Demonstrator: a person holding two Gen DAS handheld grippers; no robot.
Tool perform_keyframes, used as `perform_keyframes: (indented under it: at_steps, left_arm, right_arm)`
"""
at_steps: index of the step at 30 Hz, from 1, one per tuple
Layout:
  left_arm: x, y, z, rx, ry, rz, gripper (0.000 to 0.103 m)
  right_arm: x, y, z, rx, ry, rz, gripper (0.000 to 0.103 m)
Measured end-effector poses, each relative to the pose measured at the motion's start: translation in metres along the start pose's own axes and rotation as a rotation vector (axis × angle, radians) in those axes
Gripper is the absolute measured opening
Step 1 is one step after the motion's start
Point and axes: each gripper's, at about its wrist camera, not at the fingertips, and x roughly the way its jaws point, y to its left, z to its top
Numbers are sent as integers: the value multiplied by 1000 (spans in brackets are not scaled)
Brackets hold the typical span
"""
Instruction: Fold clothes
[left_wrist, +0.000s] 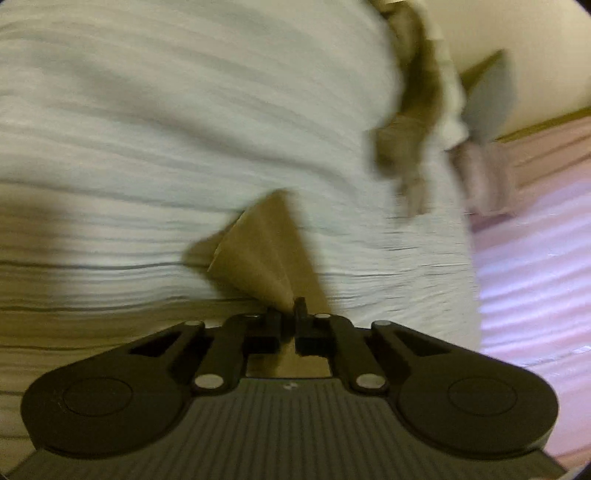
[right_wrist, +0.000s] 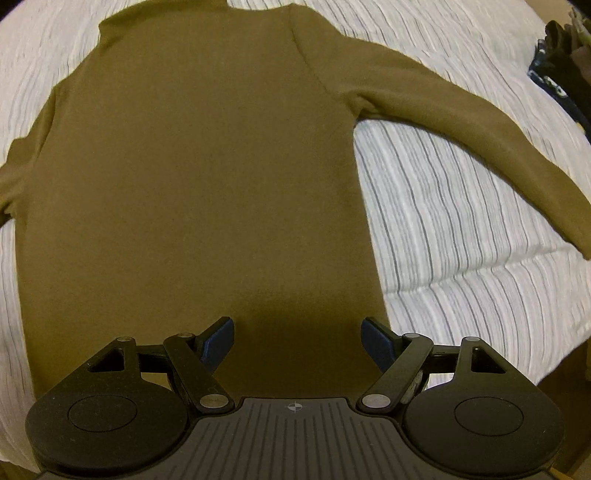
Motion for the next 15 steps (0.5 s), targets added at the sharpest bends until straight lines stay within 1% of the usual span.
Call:
perform_keyframes:
  at_steps: [2, 3, 4, 6, 8, 10, 11, 12, 13, 14, 15]
  left_arm:
    - [-6, -33, -6, 54, -8, -97, 2]
    - [-10, -54, -13, 88, 0, -158, 2]
    - [-15, -76, -23, 128, 17, -221, 2]
    - [-24, -126, -53, 235, 75, -376, 2]
    - [-36, -174, -95, 359, 155, -530, 2]
    - [-47, -210, -152, 466, 276, -669, 3]
    - [-51, -222, -184, 501, 352, -720, 3]
    - [-51, -230, -217, 524, 442, -752, 5]
    - [-48, -232, -253, 550, 542, -756, 15]
    - [-42, -230, -285, 586, 620, -725, 31]
    - [-35, -222, -313, 630, 676, -673, 36]
  right_arm:
    - [-2, -11, 2, 5, -13, 1, 79]
    - [-2, -17, 4, 9, -18, 0, 79]
    - [-3, -24, 5, 19, -22, -1, 79]
    - [-6, -40, 10, 51, -35, -2, 79]
    - [-10, -57, 15, 85, -50, -3, 79]
    - [-13, -72, 19, 117, -73, 1, 79]
    - [-15, -79, 21, 133, -84, 3, 79]
    - [-17, -87, 23, 151, -98, 6, 79]
    - [-19, -94, 26, 173, -116, 16, 79]
    - [-20, -99, 28, 196, -135, 28, 79]
    - [-22, -104, 31, 218, -154, 41, 79]
